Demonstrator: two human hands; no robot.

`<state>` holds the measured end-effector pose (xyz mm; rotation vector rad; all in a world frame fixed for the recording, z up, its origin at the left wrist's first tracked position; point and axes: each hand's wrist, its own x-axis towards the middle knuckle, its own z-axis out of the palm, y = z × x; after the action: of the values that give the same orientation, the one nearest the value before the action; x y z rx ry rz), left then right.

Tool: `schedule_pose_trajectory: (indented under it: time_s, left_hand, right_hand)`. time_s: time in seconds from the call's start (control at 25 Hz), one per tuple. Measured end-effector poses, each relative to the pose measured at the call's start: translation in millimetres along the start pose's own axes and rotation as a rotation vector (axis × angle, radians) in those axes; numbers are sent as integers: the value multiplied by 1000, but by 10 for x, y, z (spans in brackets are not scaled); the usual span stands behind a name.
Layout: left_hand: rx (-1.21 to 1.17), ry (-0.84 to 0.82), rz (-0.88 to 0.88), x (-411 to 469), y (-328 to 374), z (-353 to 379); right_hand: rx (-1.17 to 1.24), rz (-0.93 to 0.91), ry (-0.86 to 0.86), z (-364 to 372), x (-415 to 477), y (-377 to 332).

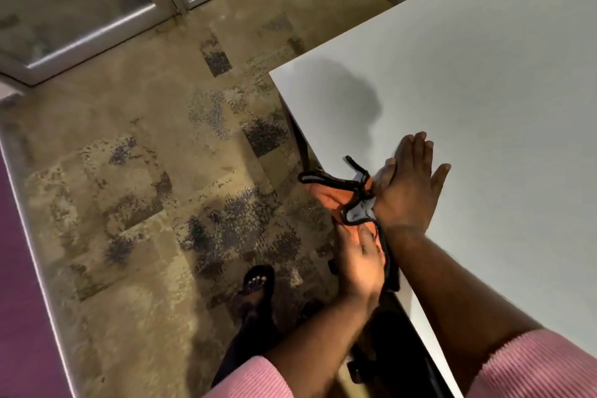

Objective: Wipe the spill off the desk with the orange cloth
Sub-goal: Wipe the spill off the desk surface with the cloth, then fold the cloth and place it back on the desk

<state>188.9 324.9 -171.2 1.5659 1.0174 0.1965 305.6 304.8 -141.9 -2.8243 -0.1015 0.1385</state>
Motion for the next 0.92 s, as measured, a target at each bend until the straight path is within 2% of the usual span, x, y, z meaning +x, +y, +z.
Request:
schedule_pose_trajectory:
  time_s: [0.16,0.36,0.52,0.76,0.84,0.92]
  left_hand:
    - [-87,65,104,708,413,-77]
    - [-15,109,159,1850,890,-214]
    - [51,130,151,2388,1112,-351]
    - [110,26,165,2252,1158,-916]
    - [129,-66,217,1987,1206,-1147]
    - [62,-187,194,1693,1308,-1334]
  right_hand:
    - [72,3,46,8,-34,5]
    - [25,20,47,17,-12,0]
    - [50,48,55,40,-27,-38]
    - [53,63,44,-14,-36,-89]
    - [85,51,-12,-94,-57,-95]
    - [101,24,-84,-225,-78,-92]
